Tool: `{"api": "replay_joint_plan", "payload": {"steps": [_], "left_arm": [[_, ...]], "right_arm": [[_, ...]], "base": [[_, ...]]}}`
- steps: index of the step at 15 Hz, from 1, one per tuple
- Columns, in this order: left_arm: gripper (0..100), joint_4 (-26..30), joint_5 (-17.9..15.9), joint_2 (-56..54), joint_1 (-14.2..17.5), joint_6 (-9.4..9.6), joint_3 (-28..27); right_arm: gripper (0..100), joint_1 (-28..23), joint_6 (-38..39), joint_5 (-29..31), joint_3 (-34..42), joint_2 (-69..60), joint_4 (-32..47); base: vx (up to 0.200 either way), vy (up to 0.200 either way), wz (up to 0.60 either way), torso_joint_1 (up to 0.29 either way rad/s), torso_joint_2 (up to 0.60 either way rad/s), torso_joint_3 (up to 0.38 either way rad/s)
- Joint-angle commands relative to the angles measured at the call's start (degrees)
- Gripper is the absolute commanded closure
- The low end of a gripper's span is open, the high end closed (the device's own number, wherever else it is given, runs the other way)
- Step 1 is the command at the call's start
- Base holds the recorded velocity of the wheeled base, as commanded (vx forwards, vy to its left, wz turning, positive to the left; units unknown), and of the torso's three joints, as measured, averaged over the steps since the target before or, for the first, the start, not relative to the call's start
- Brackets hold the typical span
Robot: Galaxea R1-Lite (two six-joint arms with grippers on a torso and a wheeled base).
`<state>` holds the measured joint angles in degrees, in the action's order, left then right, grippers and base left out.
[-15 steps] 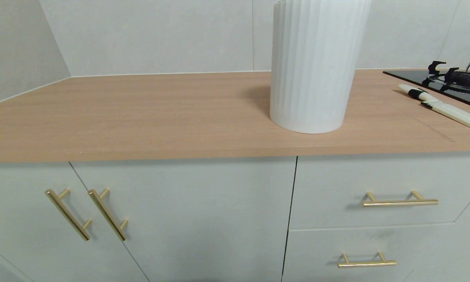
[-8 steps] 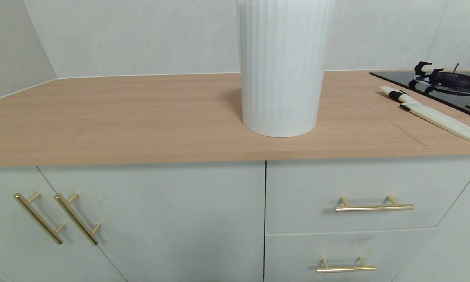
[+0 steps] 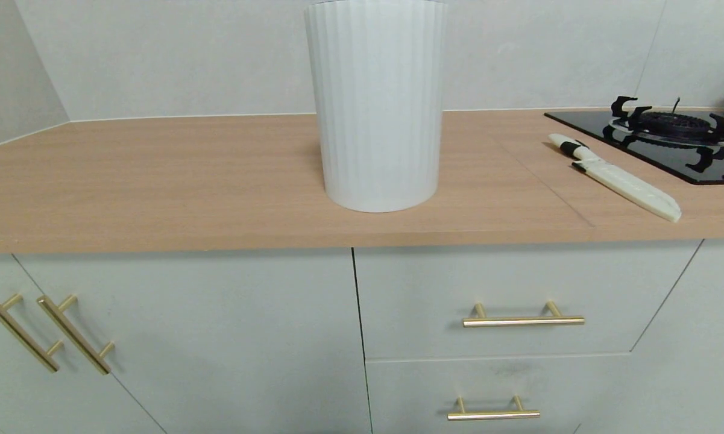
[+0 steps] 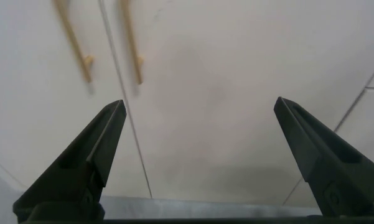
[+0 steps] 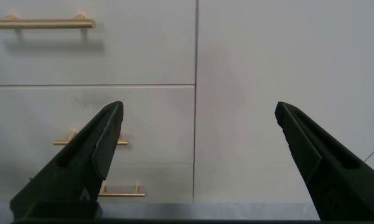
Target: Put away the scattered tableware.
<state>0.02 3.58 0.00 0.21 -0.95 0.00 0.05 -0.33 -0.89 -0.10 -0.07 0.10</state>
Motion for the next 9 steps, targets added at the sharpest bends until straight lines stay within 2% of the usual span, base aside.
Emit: {"api": "replay_joint_plan", "payload": {"steps": [1, 9], "left_arm": [[0, -0.02, 0.02, 0.0, 0.06, -0.02, 0.0], [0, -0.02, 0.02, 0.0, 0.06, -0.02, 0.0]], "right_arm": [[0, 0.04, -0.02, 0.01, 0.01, 0.07, -0.01], [0, 0.04, -0.02, -0.16, 0.01, 0.07, -0.01]], "base": [[0.0, 0.0, 0.0, 0.0, 0.0, 0.0], [0.0, 0.0, 0.0, 0.0, 0.0, 0.0]]}}
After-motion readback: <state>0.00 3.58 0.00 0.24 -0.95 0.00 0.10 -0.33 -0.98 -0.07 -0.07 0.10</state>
